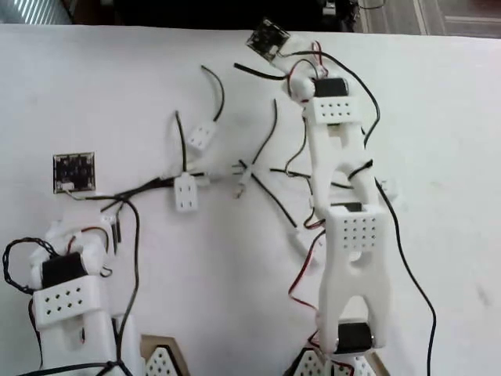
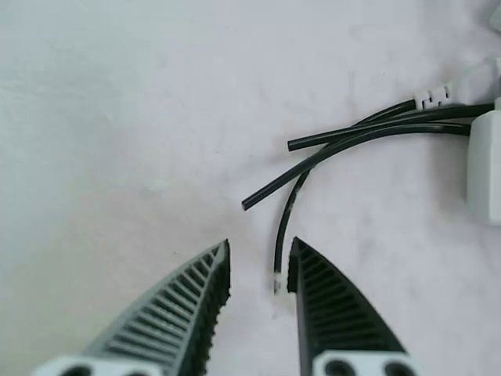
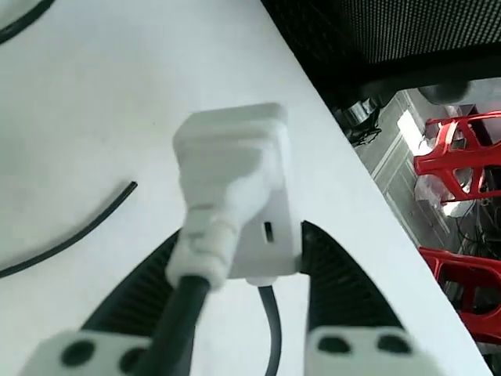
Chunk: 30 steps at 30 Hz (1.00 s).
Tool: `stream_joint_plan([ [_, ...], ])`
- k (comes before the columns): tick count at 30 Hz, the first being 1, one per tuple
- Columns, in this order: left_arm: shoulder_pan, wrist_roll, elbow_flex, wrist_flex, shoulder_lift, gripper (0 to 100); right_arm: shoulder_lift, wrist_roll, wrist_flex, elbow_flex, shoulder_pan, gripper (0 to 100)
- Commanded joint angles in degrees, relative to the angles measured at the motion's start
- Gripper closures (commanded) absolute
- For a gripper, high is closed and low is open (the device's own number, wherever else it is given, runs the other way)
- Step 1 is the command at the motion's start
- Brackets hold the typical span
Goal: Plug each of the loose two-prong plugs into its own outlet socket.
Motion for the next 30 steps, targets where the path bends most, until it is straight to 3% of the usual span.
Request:
stream_joint_plan([
  [1, 0.84, 0.44, -0.18, -1.14, -1.36, 86, -0.13, 0.35, 4.18, -7.3, 0.84, 79.4],
  [6, 0.84, 0.44, -0.18, -1.14, -1.36, 86, -0.4, 0.0, 15.96, -16.09, -0.31, 81.3],
  [12, 0.84, 0.44, -0.18, -1.14, -1.36, 86, -0.31, -8.26, 31.6, -28.66, -1.63, 81.2],
  [19, 0.84, 0.44, -0.18, -1.14, -1.36, 86, -0.22, -19.43, 50.33, -31.74, -4.35, 81.4],
  [24, 0.84, 0.44, -0.18, -1.14, -1.36, 86, -0.66, -35.96, 50.33, -22.51, -6.55, 81.5],
  [30, 0.84, 0.44, -0.18, -1.14, -1.36, 86, -0.66, -47.38, 50.33, -11.87, -13.23, 81.5],
])
